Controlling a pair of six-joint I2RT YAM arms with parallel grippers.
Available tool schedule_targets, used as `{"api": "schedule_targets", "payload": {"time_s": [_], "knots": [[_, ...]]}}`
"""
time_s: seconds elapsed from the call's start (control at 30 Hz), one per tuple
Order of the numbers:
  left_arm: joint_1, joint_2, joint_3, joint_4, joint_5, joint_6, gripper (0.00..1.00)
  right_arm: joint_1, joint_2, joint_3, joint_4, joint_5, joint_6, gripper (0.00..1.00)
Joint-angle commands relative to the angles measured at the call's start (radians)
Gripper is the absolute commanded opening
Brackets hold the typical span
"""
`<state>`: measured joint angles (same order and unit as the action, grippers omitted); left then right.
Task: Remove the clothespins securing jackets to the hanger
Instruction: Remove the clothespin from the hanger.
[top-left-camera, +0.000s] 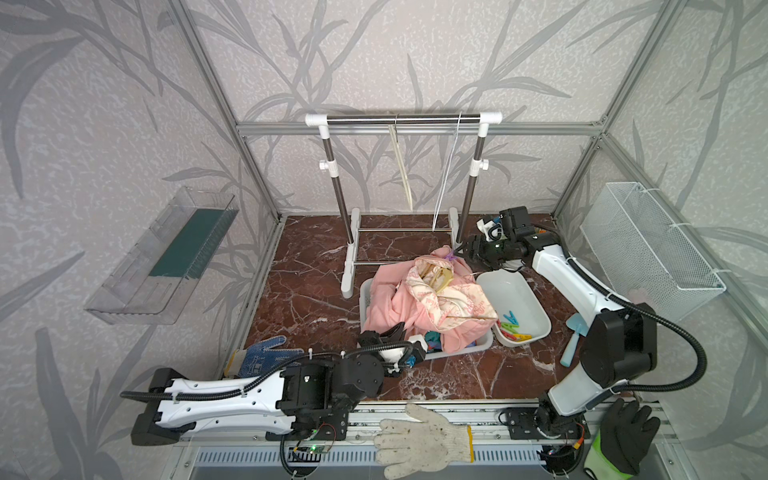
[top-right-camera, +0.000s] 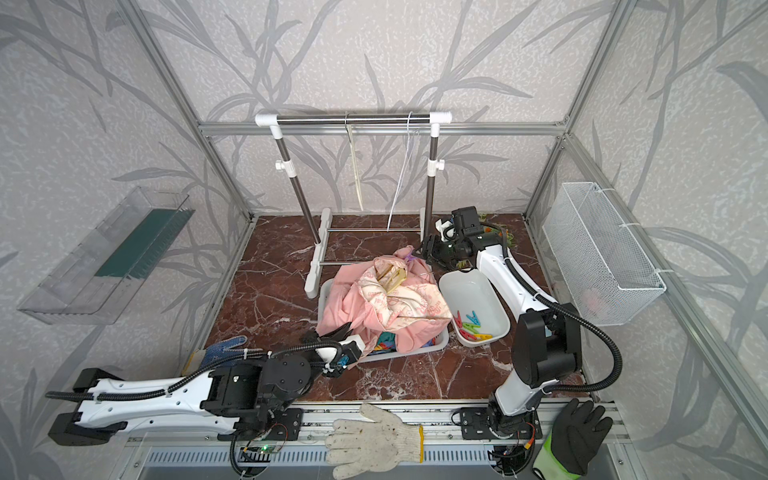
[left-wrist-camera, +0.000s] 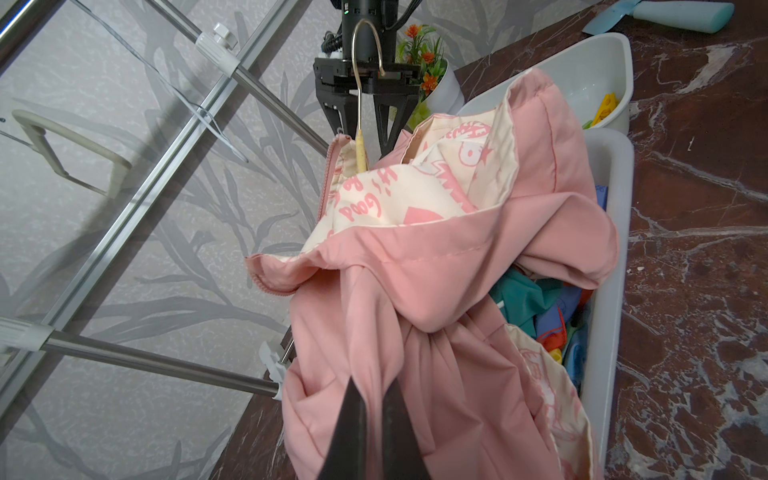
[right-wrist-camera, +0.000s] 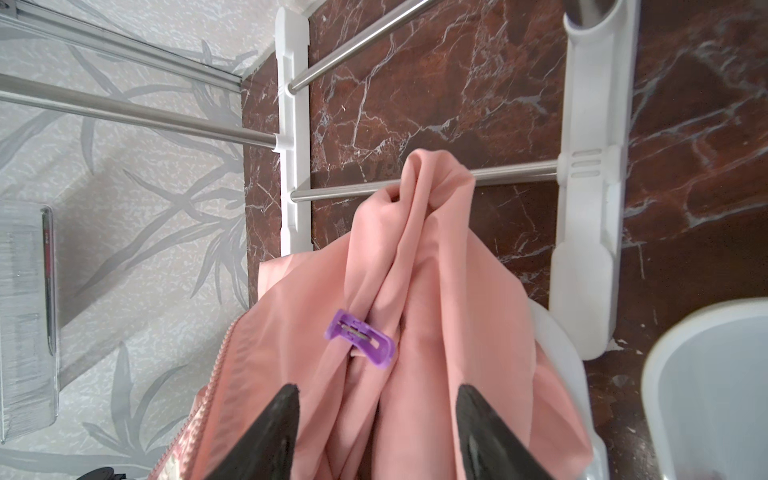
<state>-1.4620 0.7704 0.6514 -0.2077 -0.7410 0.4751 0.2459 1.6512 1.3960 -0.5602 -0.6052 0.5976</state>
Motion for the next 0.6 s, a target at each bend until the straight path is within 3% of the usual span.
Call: {"api": "schedule_targets", "payload": {"time_s": [0.0, 0.33, 0.57], "knots": [[-0.022, 0.015, 0.033, 0.013, -0.03, 0.042, 0.0, 0.01, 0.013, 0.024, -0.002, -0.029, 0.02, 0.62], [-0.07, 0.04, 0.034, 0.027, -0.074, 0.076, 0.0, 0.013, 0.037, 0.042, 0.0, -0.014, 0.034, 0.61], [-0.084, 0.027, 0.03, 0.028, -0.09, 0.079, 0.0, 0.013, 0.073, 0.06, -0.002, -0.019, 0.033, 0.49]]}}
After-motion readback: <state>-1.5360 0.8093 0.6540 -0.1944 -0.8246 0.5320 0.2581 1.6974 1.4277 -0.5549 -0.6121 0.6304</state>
